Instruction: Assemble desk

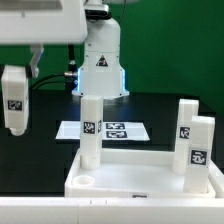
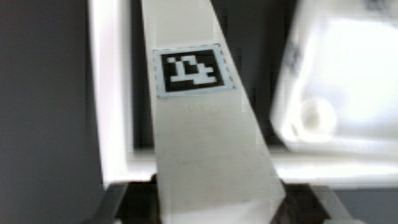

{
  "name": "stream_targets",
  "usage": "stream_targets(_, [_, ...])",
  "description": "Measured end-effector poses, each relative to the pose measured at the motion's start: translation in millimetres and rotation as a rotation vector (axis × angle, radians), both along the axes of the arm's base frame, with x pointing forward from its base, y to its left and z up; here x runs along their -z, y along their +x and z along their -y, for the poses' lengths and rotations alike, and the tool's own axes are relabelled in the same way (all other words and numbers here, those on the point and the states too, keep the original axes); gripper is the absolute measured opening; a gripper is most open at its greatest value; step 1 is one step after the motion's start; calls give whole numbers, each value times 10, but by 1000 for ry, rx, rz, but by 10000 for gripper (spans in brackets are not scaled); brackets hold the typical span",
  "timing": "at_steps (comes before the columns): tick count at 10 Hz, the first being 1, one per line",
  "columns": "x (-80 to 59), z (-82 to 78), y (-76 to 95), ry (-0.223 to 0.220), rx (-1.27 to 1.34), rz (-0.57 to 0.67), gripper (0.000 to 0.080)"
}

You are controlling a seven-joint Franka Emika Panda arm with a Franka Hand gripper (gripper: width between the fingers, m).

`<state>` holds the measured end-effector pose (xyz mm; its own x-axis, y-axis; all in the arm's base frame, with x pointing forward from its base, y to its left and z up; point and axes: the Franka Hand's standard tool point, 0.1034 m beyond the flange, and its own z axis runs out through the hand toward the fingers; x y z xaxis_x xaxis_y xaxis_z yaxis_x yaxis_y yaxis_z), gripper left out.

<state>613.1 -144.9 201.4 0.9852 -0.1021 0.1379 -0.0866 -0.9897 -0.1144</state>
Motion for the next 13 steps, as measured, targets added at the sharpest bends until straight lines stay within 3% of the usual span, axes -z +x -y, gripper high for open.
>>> stream_targets(2, [-242, 6, 146, 0, 66, 110, 291])
stream_targets(3, [-186, 92, 120, -54, 58, 182, 291])
stream_targets(6, [-118, 90, 95, -57, 71, 184, 291])
stream_targets(8, [243, -113, 48, -49, 114, 225, 291])
stream_targets(9, [267, -302, 91, -20, 128, 242, 291])
stream_targets(10, [135, -532, 159, 23, 163, 248, 291])
stream_targets(11, [-62, -648, 207, 55, 182, 243, 291])
stream_targets(13, [-38, -594, 196, 44, 177, 246, 291])
